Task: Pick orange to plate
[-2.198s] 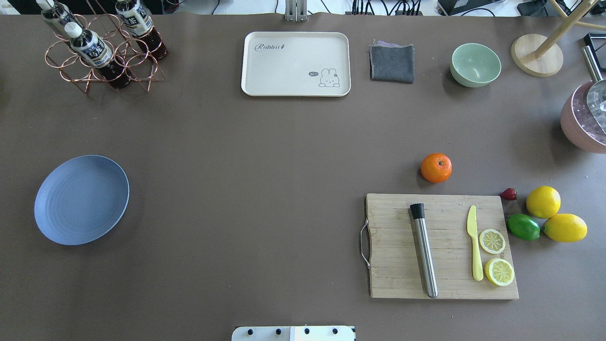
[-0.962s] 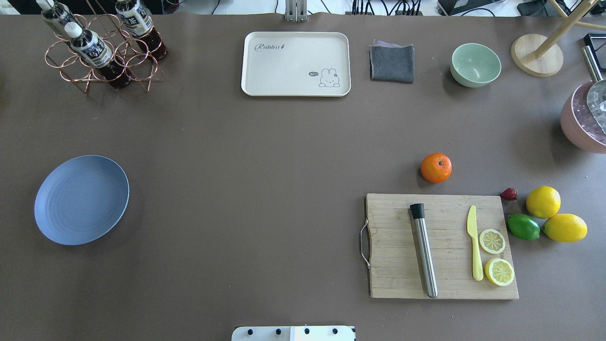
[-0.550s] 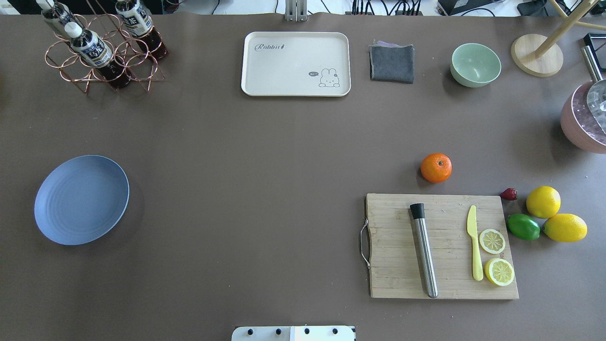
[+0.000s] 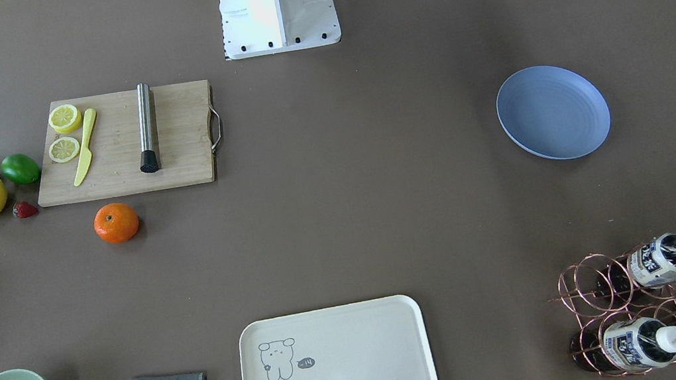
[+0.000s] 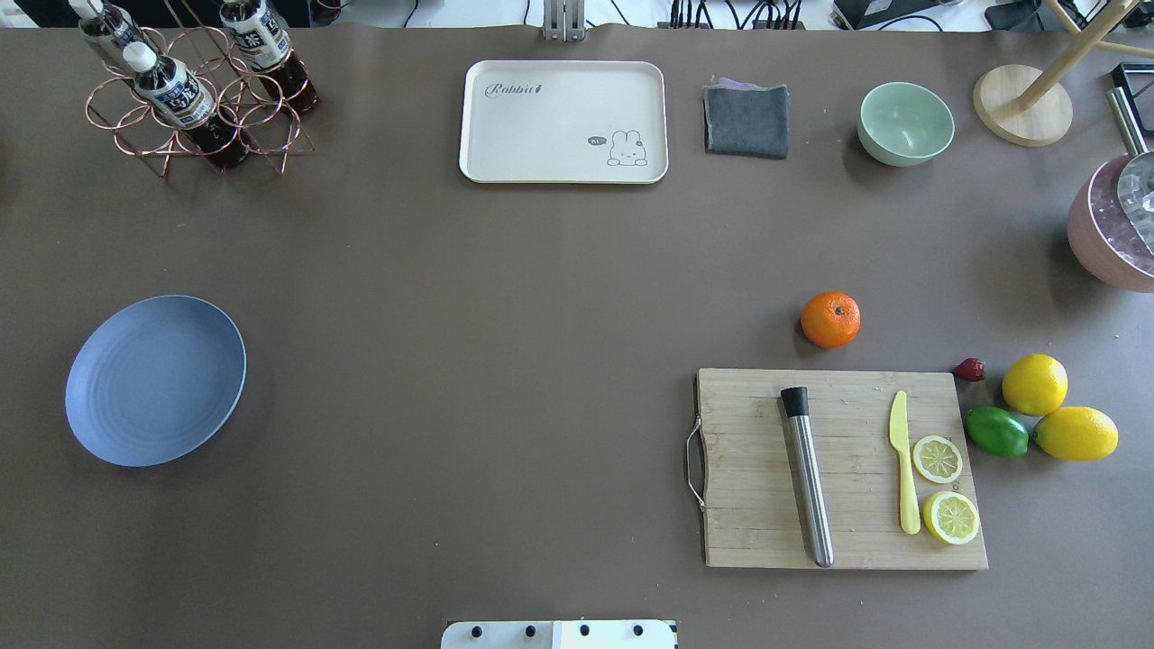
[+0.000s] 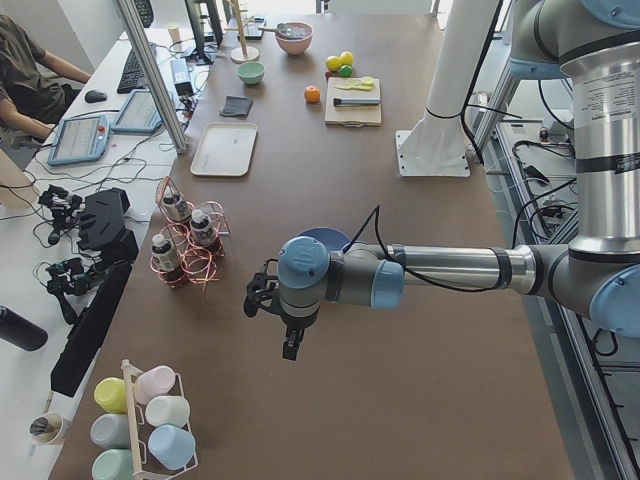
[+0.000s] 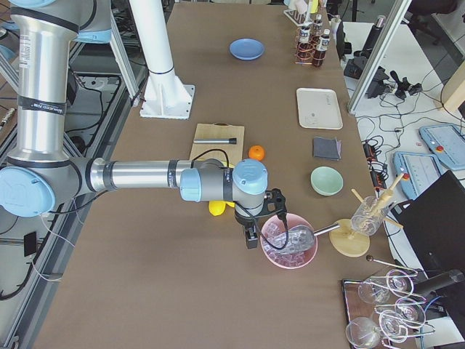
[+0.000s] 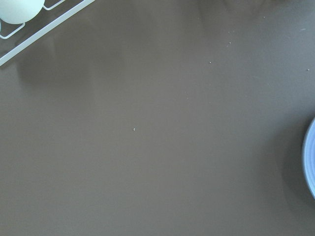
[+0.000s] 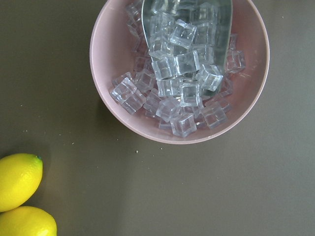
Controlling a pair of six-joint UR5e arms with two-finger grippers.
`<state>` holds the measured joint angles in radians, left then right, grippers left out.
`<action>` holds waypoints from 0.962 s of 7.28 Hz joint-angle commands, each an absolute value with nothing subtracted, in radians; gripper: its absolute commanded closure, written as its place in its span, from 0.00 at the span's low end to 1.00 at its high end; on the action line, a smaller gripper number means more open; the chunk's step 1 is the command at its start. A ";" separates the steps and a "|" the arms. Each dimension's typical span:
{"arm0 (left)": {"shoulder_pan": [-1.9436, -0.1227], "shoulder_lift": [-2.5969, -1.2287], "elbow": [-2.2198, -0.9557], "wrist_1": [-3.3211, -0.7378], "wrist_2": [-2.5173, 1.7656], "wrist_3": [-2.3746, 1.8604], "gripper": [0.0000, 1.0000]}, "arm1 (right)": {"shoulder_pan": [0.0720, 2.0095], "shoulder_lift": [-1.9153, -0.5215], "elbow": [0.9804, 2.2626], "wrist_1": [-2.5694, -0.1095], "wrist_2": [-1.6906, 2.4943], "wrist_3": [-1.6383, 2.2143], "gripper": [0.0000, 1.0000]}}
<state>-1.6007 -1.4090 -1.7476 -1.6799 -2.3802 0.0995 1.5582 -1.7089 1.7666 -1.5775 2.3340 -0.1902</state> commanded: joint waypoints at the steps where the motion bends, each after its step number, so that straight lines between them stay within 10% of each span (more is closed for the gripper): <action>1: -1.595 -1.408 -1.759 -1.689 -2.387 0.078 0.02 | 1.554 -1.709 1.767 -1.577 2.336 -0.187 0.00; 7: -1.287 -1.440 -1.725 -1.955 -2.471 -0.256 0.03 | 1.479 -1.698 1.802 -1.575 2.425 -0.187 0.00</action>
<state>-1.3450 -1.4346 -1.7512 -1.8803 -2.4483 -0.2262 1.5029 -1.6985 1.7809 -1.5766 2.4146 -0.1851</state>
